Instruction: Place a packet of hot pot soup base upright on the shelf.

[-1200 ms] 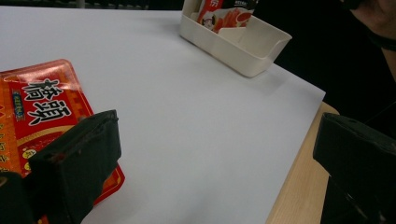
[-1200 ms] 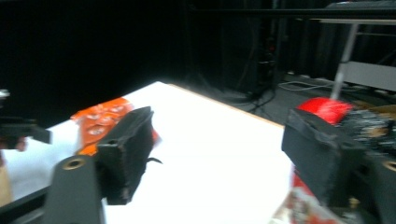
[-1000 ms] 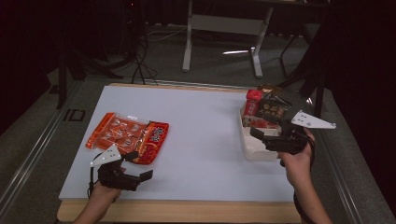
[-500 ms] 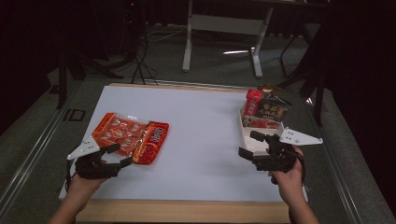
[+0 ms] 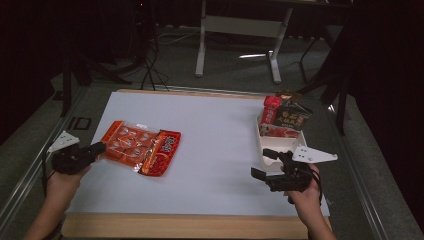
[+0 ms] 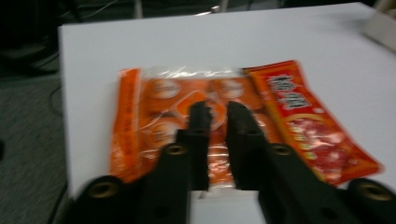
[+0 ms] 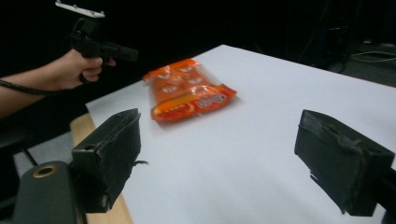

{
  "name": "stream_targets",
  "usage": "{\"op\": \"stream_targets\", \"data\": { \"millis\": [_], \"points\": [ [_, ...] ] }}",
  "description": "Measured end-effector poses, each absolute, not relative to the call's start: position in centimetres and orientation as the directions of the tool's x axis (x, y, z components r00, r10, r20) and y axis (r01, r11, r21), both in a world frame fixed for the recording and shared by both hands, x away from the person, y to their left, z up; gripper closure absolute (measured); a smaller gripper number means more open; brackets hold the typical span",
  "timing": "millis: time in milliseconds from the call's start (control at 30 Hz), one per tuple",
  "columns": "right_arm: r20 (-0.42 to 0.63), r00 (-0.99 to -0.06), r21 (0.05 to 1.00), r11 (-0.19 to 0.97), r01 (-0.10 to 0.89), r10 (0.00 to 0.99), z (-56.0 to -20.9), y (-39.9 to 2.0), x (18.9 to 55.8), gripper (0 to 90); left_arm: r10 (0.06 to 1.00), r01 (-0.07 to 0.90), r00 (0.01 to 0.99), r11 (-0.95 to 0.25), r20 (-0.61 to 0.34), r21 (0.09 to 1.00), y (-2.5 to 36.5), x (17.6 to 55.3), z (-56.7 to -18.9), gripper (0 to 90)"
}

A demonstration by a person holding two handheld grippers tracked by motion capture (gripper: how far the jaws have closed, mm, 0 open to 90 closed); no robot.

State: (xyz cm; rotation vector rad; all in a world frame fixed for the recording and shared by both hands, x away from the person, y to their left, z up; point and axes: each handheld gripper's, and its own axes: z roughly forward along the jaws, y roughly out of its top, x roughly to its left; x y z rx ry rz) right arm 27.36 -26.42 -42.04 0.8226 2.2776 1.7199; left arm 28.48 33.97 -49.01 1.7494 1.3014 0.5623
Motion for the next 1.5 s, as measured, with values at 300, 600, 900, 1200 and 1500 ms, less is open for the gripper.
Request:
{"op": "stream_targets", "data": {
  "millis": [300,600,900,1200,1500],
  "points": [
    [0.189,-0.836,0.920,0.205,0.335,0.515,-42.6,-26.2,27.7,14.6,0.955,0.587,0.280,-0.087,-0.100,0.805,35.2,31.1,-50.7,89.8],
    [0.188,-0.842,0.909,0.236,0.345,0.506,-43.3,-25.6,27.8,15.6,0.976,0.638,0.208,-0.084,-0.067,0.765,36.5,33.6,-52.4,89.9],
    [0.189,-0.846,0.908,0.240,0.344,0.498,-43.4,-25.5,27.8,15.6,0.977,0.706,0.196,-0.085,-0.079,0.703,37.4,34.9,-53.7,89.9],
    [0.190,-0.844,0.906,0.241,0.347,0.502,-43.5,-25.5,27.9,15.6,0.961,0.719,0.240,-0.079,-0.139,0.691,36.7,34.8,-53.5,89.9],
    [0.194,-0.845,0.907,0.236,0.348,0.498,-43.5,-25.5,27.8,15.6,0.969,0.747,0.229,-0.115,-0.091,0.655,36.4,35.2,-53.3,89.9]
  ]
}}
